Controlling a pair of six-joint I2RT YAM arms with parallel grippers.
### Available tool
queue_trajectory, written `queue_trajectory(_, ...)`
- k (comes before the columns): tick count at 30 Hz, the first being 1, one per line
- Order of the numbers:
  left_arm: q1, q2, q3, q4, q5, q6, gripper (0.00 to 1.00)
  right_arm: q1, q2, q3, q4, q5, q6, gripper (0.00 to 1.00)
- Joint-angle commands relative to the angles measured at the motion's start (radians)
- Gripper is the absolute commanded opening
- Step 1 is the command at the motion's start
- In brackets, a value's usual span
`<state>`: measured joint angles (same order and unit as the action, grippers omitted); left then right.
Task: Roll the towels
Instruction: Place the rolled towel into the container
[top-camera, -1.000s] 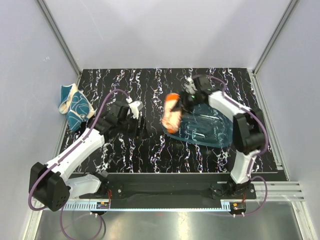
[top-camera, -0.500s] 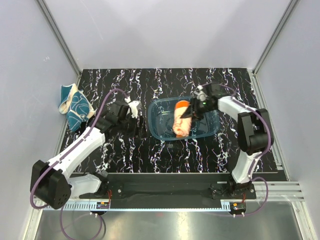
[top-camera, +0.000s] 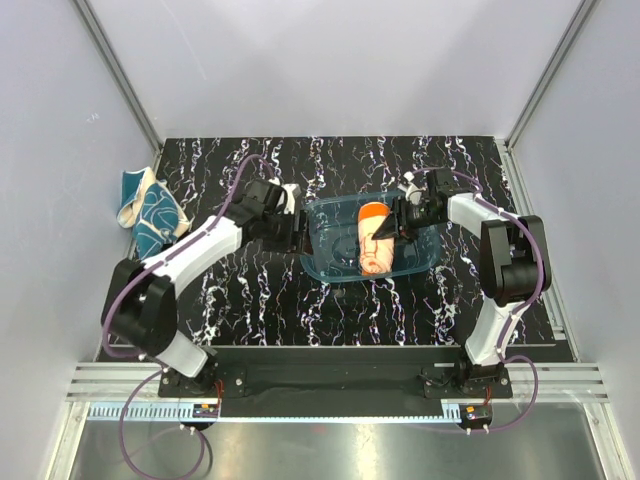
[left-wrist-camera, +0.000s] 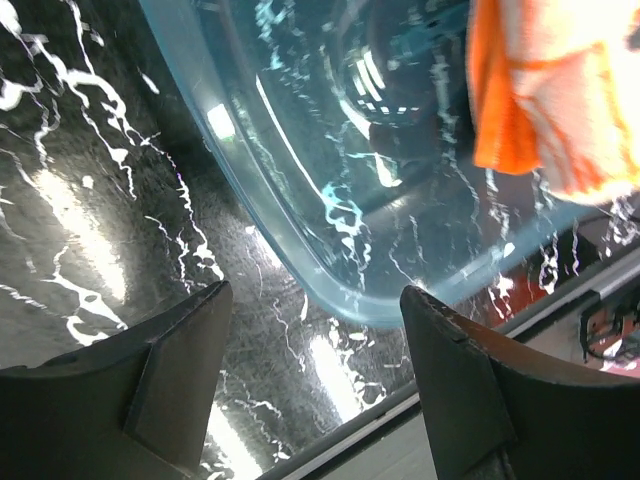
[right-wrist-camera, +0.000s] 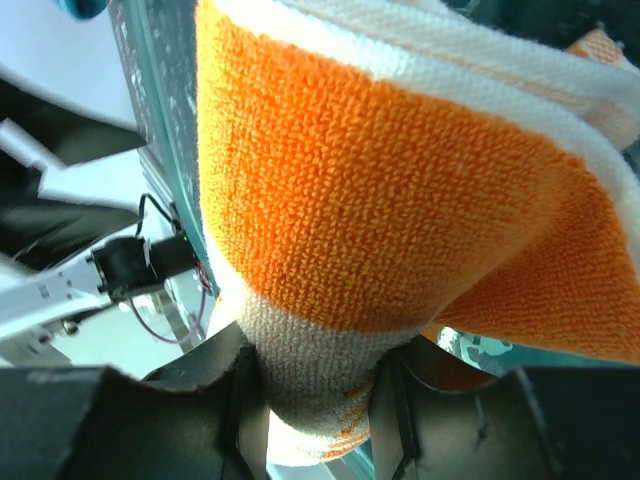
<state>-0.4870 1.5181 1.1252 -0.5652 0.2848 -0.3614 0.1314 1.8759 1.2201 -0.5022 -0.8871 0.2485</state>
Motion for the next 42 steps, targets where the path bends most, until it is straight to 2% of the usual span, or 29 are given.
queue_trajectory(1,0.005,0.082,0.035,0.037,-0.019,-0.065,0.73,0.011,-0.043,0.015,0.03,-0.093,-0.101,0.09)
queue_trajectory(6,0.002,0.143,0.027,0.063,-0.027,-0.111,0.71,0.011,-0.043,0.036,0.031,-0.099,-0.161,0.1)
queue_trajectory(8,-0.004,0.159,0.025,0.099,-0.004,-0.116,0.66,0.011,-0.044,0.038,0.031,-0.076,-0.192,0.09)
queue_trajectory(9,-0.004,0.165,0.03,0.106,-0.001,-0.116,0.62,0.013,-0.047,0.036,0.03,-0.07,-0.202,0.1)
queue_trajectory(10,-0.005,0.181,0.044,0.106,-0.004,-0.117,0.42,0.014,-0.05,0.036,0.03,-0.059,-0.224,0.09)
queue_trajectory(13,-0.004,0.211,0.085,0.076,-0.039,-0.103,0.15,0.017,-0.055,0.058,-0.016,0.029,-0.287,0.1)
queue_trajectory(14,-0.005,0.217,0.094,0.062,-0.05,-0.088,0.12,0.017,-0.049,0.077,-0.033,0.075,-0.308,0.1)
queue_trajectory(17,-0.002,0.237,0.136,0.002,-0.104,-0.054,0.08,0.017,-0.02,0.105,-0.076,0.146,-0.364,0.11)
queue_trajectory(21,0.002,0.248,0.179,-0.09,-0.208,-0.024,0.07,0.017,0.011,0.116,-0.105,0.189,-0.393,0.15)
queue_trajectory(28,0.031,0.243,0.206,-0.159,-0.182,-0.025,0.07,0.028,-0.014,0.082,-0.154,0.414,-0.371,0.18)
queue_trajectory(31,0.045,0.248,0.209,-0.177,-0.184,-0.017,0.07,0.027,-0.034,0.081,-0.18,0.523,-0.362,0.23)
queue_trajectory(32,0.059,0.248,0.205,-0.182,-0.185,-0.022,0.06,0.03,-0.034,0.084,-0.191,0.552,-0.354,0.26)
queue_trajectory(33,0.067,0.249,0.194,-0.179,-0.179,-0.024,0.06,0.028,-0.031,0.09,-0.203,0.577,-0.339,0.35)
queue_trajectory(34,0.076,0.249,0.19,-0.177,-0.171,-0.025,0.06,0.028,-0.027,0.097,-0.228,0.585,-0.336,0.39)
queue_trajectory(38,0.097,0.24,0.17,-0.163,-0.165,-0.039,0.06,0.037,-0.021,0.104,-0.274,0.664,-0.292,0.48)
queue_trajectory(40,0.097,0.235,0.163,-0.154,-0.164,-0.039,0.06,0.048,-0.02,0.098,-0.295,0.723,-0.278,0.58)
queue_trajectory(42,0.099,0.235,0.157,-0.151,-0.159,-0.04,0.06,0.054,-0.018,0.091,-0.305,0.737,-0.264,0.74)
